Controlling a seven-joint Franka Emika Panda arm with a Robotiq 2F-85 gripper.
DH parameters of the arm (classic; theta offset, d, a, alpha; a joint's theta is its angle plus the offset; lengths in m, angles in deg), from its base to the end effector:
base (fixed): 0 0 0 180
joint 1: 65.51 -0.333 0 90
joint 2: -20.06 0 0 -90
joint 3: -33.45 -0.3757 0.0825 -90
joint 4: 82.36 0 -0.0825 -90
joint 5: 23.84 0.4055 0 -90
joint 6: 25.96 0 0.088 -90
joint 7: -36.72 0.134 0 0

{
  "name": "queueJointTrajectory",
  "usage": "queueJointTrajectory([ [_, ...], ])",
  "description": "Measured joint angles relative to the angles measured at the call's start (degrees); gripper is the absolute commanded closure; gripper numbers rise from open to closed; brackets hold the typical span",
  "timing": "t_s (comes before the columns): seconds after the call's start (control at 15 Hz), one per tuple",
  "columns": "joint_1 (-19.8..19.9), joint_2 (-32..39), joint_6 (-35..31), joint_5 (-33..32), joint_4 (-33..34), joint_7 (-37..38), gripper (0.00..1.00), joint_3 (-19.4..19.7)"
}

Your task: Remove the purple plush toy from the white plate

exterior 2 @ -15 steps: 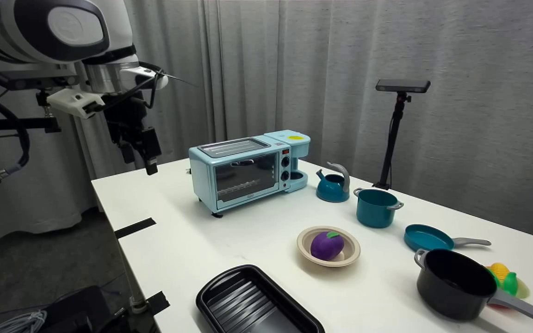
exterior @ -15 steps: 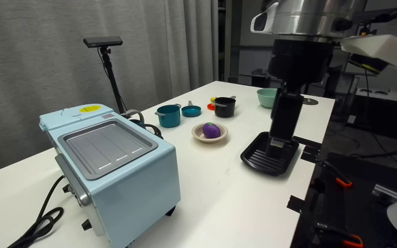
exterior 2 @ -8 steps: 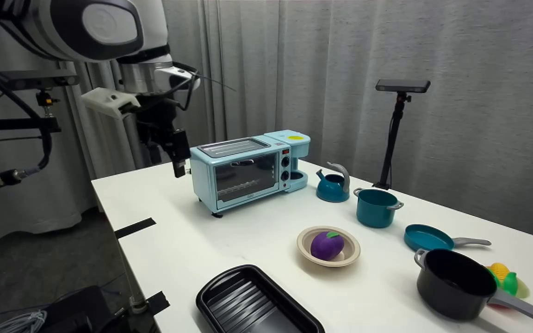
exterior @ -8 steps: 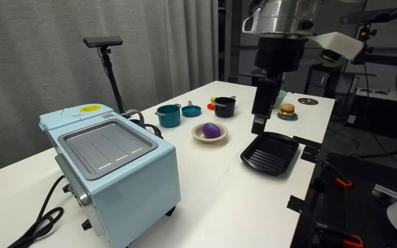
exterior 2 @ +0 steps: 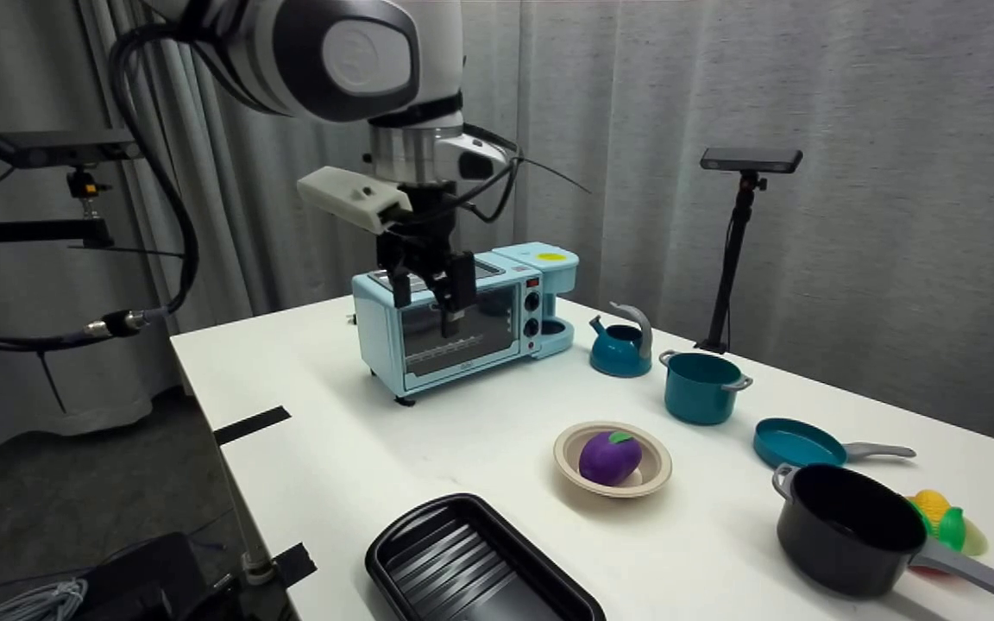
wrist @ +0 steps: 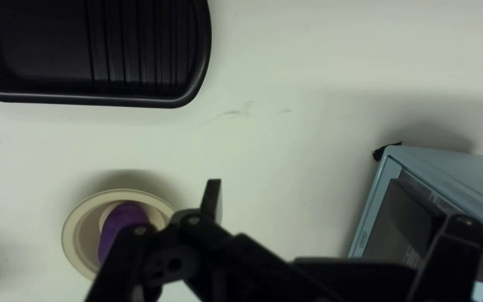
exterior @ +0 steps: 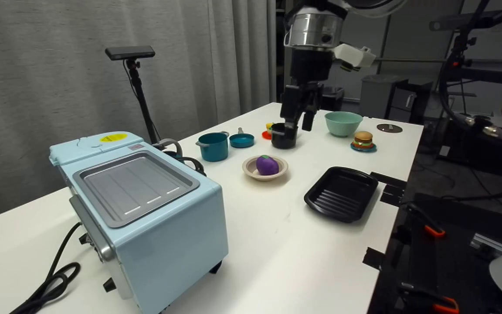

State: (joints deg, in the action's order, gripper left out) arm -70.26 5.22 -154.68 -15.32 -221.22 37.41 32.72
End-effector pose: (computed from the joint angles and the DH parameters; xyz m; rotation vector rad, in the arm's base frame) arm 0.4619 0.0518 0.4329 -3.0187 0.0076 -0.1143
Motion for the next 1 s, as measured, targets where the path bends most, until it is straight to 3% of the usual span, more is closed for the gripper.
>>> queueJointTrajectory([
  [0.47,1.4,17.4,-5.3,1.3,11.5,-0.3,0.0,1.0],
  [1.0,4.1,33.5,-6.1,0.9,24.0,0.9,0.0,1.7],
])
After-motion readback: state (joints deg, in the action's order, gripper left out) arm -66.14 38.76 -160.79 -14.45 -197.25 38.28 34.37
